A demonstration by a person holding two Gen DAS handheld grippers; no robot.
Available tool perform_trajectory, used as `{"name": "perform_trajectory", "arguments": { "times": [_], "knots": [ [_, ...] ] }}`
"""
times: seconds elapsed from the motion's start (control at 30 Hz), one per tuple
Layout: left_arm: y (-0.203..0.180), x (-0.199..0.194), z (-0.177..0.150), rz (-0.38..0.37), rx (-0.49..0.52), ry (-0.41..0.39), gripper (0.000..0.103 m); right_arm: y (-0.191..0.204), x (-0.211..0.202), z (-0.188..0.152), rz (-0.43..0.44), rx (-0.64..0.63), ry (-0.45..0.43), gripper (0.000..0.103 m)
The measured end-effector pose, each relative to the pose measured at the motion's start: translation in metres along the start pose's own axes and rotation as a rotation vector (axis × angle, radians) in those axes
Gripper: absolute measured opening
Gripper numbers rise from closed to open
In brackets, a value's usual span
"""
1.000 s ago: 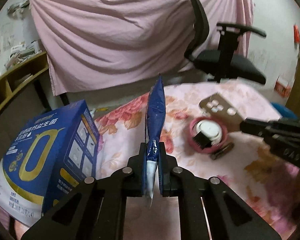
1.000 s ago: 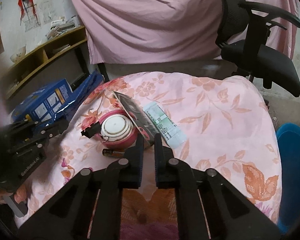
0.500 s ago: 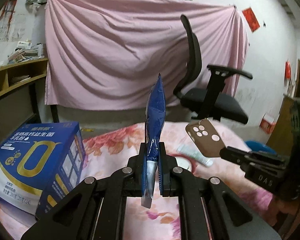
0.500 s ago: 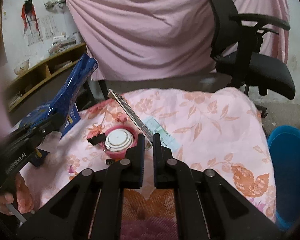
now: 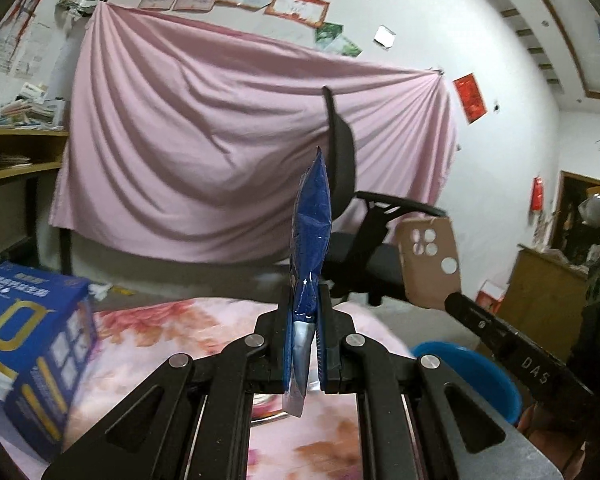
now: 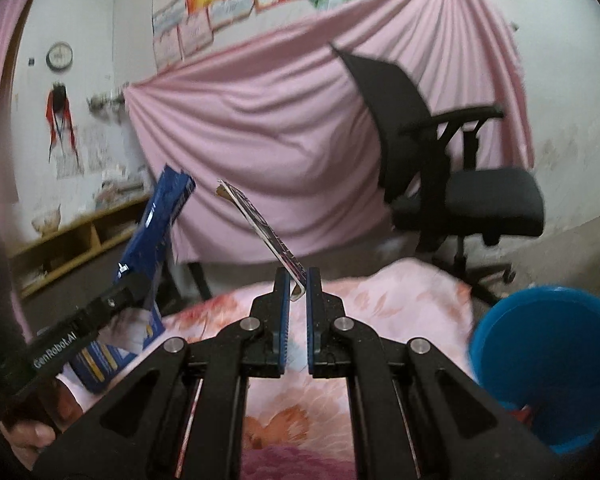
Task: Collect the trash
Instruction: 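Carry packet and phone case over the blue bucket and open both tools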
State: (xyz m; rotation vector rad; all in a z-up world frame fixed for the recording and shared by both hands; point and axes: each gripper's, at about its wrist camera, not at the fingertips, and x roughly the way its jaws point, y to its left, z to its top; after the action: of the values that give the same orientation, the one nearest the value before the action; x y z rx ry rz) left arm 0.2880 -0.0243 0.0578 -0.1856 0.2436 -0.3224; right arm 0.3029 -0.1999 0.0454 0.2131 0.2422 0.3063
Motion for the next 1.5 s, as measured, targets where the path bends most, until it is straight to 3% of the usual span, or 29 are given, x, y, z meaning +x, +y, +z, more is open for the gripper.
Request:
{"name": "perform_trajectory", "arguments": {
  "times": [0.3,0.67,0.93,1.2,1.5],
  "knots": [
    [-0.067,0.024,0.012,-0.159,0.029,-0.014,0.007,-0.043,-0.054,0.022,-0.122,0.053,-0.154,0.036],
    [-0.145,0.073,0.004,-0.295,0.038,0.138,0.007,-0.121,-0.097,0.025,-0.317,0.132,-0.166,0.036],
    [-0.185,0.097,-0.022,-0.313,0.076,0.280,0.007,-0.157,-0.104,0.018,-0.390,0.199,-0.118,0.036],
    [-0.197,0.116,-0.041,-0.293,0.092,0.404,0.008,-0.185,-0.100,0.007,-0.424,0.267,-0.034,0.037],
    [-0.201,0.121,-0.055,-0.262,0.080,0.469,0.009,-0.199,-0.091,-0.001,-0.418,0.307,0.040,0.037]
  ]
}}
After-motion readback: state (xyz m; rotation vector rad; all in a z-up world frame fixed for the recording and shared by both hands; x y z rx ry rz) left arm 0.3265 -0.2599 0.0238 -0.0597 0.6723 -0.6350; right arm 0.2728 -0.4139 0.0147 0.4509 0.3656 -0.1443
